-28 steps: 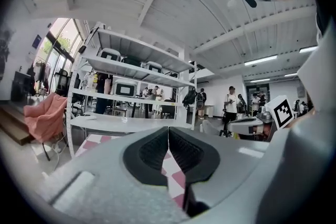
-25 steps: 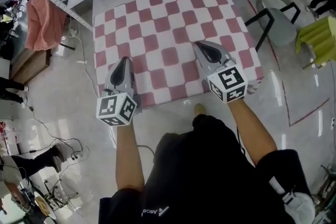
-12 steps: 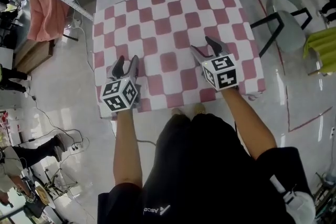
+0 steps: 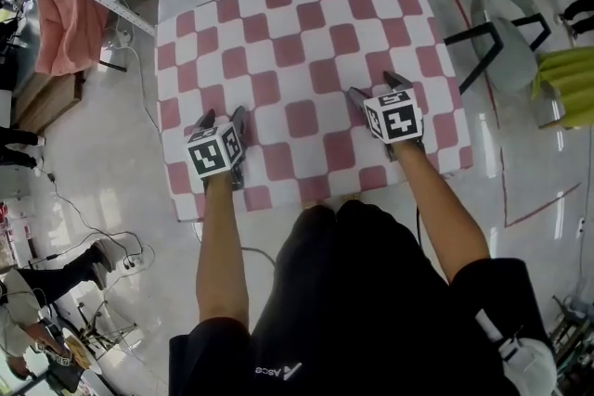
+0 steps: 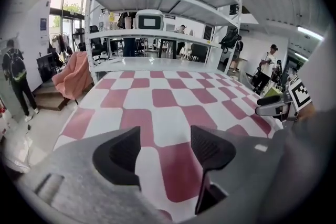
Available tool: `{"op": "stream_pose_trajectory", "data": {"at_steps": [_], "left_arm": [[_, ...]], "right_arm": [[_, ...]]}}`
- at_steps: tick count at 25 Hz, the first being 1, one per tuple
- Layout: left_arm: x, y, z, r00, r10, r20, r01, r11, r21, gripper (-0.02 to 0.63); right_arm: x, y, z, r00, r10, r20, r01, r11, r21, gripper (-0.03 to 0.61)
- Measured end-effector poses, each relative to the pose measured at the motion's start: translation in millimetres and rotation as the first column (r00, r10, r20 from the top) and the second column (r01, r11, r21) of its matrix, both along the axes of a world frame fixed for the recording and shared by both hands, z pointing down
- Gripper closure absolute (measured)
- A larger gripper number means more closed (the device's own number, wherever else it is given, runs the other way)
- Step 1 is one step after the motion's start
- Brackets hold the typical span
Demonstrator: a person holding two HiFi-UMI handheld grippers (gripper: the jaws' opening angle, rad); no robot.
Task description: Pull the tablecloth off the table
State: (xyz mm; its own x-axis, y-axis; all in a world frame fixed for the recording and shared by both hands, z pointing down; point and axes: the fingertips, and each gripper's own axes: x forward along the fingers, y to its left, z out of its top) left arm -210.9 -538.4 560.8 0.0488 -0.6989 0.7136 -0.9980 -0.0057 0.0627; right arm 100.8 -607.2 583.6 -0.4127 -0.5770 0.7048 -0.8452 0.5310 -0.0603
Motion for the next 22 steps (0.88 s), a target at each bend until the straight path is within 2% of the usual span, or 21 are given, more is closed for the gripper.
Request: {"op": "stream_pose_trajectory", "data": {"at_steps": [8, 12, 17, 22], "left_arm": [[-5, -2, 38, 1.000, -0.022, -0.008, 0.020, 0.989, -0.149, 0.324], [-5, -3, 40, 1.000, -0.020, 0.007, 0.021, 0.986, -0.164, 0.322], [10, -13, 35, 0.998, 0.040, 0.042, -0.034, 0.990, -0.135, 0.419], [18, -16, 37, 0.994, 0.088, 0.062, -0.078, 0.986, -0.148, 0.494]], "right_arm": [[6, -11, 21, 0.998, 0.030, -0.047, -0.033, 0.997, -0.069, 0.207], [3, -10, 20, 0.999, 0.029, -0.040, -0.030, 0.999, -0.045, 0.212], [-1, -11, 22, 0.999, 0.006, -0.035, -0.007, 0.999, -0.032, 0.307], [-10, -12, 22, 0.999, -0.014, -0.038, 0.013, 0.999, -0.045, 0.422]]}}
